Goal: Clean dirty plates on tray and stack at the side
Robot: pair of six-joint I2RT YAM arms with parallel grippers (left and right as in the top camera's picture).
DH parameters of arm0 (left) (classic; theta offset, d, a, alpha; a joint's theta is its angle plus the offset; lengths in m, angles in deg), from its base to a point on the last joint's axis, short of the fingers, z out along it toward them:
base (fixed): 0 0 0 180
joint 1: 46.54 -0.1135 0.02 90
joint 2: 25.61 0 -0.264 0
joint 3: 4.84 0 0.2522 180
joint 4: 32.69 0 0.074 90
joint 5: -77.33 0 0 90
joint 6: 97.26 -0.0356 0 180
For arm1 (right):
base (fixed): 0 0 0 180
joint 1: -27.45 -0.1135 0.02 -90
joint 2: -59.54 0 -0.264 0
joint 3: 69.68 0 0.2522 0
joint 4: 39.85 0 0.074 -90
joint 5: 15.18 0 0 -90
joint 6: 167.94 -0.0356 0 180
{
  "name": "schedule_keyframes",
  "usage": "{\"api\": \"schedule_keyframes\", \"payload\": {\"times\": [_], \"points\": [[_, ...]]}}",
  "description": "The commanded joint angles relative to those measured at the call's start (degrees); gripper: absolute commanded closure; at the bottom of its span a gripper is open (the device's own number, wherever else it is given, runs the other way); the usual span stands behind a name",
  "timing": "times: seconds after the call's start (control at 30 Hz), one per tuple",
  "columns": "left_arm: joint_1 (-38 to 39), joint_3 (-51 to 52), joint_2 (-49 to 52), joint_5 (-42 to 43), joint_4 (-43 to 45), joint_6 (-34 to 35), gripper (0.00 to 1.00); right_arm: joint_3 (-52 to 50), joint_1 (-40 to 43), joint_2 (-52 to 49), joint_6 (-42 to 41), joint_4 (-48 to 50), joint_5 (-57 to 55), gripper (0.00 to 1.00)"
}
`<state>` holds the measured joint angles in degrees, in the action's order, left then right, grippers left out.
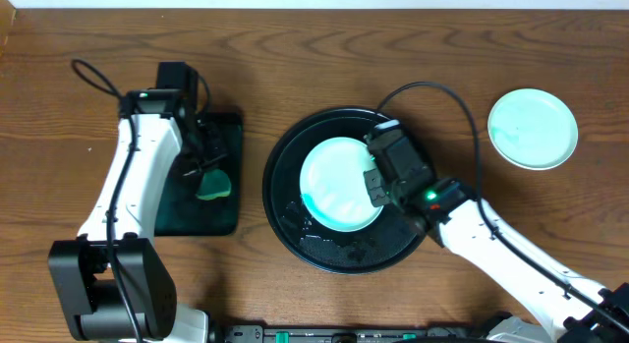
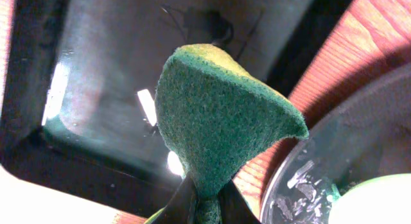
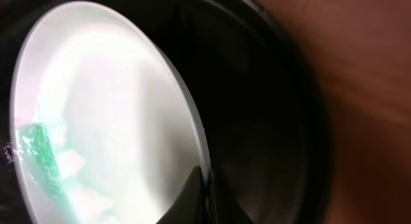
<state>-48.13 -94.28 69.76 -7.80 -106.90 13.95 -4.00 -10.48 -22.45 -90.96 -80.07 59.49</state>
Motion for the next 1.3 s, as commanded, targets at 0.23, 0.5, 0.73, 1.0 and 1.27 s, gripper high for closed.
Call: {"api": "schedule_keyframes", "payload": {"times": [0.23,0.5,0.73,1.0,1.27], "points": [[-1.6,-0.7,-0.1,1.1,-0.6,0.3,0.93,2.8,-9.7,0.8,20.6,6.6,-34.3,0.99],[-1.6,-0.7,-0.1,1.1,-0.6,0.3,0.93,2.9,-16.3,0.8,48.4,20.9,-46.7,0.99],[-1.6,-0.7,-0.1,1.2,-0.6,0.3,0.93,2.9,-21.7,0.8,68.3,29.6,-54.4,0.99],[-1.6,-0.7,-0.1,1.2,-0.6,0.3,0.93,2.9,-24.8,0.8,74.6,32.3,-55.2,0.99],[-1.6,-0.7,-0.1,1.2,-0.6,0.3,0.93,2.9,-24.8,0.8,75.5,32.3,-56.4,0.99]]}}
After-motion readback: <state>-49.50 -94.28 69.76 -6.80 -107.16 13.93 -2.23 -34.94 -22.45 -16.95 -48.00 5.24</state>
